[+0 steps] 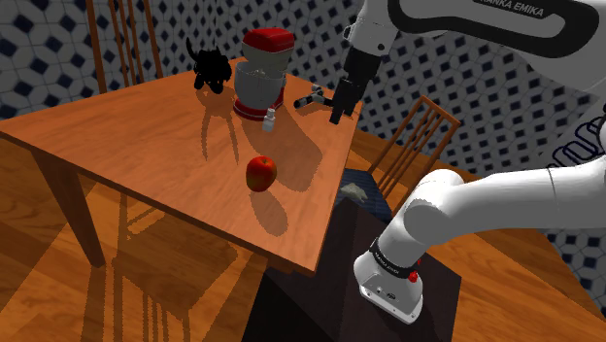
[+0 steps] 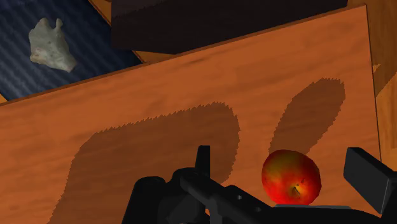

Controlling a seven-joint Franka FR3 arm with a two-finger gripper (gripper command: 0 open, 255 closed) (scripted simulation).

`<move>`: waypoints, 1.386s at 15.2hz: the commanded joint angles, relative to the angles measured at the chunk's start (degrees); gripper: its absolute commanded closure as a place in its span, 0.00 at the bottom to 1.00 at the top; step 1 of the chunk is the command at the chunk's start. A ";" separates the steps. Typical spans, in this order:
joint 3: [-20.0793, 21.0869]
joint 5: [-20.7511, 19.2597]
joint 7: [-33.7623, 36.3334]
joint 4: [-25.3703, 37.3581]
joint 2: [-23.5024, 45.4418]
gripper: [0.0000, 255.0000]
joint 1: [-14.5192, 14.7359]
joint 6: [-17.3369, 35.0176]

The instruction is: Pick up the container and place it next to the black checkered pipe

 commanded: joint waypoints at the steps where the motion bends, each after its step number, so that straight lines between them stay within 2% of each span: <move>1: 0.00 0.00 0.00 0.00 0.00 0.00 0.00 0.00; 11: -4.48 -3.09 -5.61 6.86 20.12 0.00 -2.45 13.15; 21: -7.94 -3.11 -10.80 21.06 41.65 0.00 -4.15 20.45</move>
